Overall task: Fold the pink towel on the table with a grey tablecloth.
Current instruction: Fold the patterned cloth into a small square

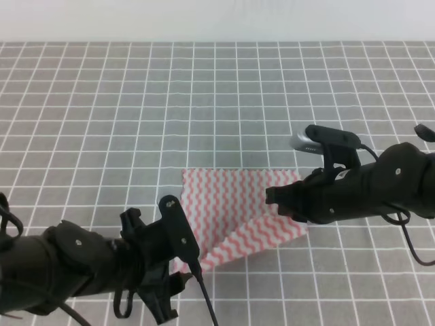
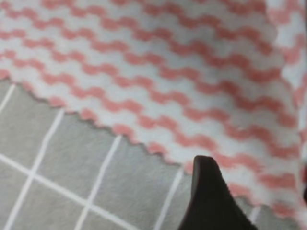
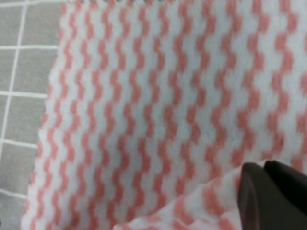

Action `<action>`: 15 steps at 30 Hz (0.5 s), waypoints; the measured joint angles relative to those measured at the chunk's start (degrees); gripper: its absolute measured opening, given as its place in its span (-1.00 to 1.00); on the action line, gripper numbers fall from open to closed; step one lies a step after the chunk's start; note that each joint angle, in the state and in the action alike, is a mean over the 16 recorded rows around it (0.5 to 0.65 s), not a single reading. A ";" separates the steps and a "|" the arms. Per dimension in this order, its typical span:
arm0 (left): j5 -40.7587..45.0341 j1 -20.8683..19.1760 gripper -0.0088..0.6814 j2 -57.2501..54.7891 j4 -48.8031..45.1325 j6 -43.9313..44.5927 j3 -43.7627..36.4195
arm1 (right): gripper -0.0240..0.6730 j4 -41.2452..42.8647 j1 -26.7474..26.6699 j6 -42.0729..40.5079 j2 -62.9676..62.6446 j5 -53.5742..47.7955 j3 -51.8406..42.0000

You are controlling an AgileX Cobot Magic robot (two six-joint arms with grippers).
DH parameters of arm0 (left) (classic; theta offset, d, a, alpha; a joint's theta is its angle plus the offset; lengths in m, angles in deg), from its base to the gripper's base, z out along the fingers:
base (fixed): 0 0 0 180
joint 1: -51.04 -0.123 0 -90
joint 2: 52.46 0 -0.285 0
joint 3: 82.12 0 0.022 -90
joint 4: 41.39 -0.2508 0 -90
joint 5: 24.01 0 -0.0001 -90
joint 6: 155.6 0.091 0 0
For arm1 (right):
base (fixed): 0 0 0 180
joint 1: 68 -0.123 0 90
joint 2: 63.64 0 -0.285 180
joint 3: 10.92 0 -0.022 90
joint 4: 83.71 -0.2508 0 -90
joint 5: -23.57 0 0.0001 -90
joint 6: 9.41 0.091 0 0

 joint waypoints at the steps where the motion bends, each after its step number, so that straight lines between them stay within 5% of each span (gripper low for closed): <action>1: 0.42 0.00 0.12 0.02 0.00 0.08 0.00 | -0.97 0.00 0.00 -0.01 0.10 -0.01 0.01; 15: 2.00 0.00 0.12 0.09 -0.01 1.17 -0.02 | -0.97 0.00 0.04 -0.17 0.80 -0.07 0.01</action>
